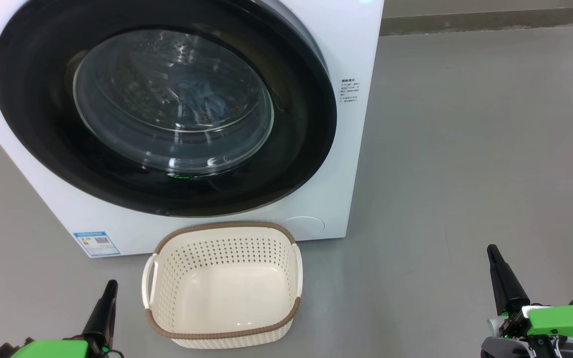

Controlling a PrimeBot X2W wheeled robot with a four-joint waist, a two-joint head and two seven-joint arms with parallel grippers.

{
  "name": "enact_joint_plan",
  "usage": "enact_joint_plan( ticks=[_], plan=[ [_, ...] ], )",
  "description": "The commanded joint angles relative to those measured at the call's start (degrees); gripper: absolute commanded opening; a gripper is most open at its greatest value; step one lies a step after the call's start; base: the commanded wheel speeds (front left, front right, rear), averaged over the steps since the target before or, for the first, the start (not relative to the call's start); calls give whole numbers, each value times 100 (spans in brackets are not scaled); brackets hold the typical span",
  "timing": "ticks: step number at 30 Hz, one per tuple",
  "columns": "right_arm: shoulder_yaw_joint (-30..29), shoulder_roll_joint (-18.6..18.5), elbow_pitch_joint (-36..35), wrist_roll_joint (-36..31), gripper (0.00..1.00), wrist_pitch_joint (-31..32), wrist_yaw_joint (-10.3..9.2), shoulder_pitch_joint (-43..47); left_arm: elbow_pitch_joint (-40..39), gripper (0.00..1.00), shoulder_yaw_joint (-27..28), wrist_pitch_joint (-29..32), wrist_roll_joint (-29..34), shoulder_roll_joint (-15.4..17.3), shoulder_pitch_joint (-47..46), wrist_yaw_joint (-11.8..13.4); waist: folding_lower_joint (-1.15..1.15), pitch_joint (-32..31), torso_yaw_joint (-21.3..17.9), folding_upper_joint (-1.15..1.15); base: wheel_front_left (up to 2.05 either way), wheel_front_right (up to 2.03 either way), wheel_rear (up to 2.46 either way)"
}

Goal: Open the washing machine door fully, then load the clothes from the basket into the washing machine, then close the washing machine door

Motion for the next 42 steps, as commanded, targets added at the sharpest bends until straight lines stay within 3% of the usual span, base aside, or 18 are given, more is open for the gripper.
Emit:
enact_joint_plan(
  ticks=[1, 42],
  plan=[
    [124, -16, -176, 59, 0, 48, 9, -45, -106, 0, 201, 31, -45, 74, -246, -17, 0, 0, 0, 0, 0, 0, 0],
    [122, -15, -176, 58, 0, 49, 9, -45, -106, 0, 208, 36, -40, 70, -247, -17, 0, 0, 0, 0, 0, 0, 0]
  ],
)
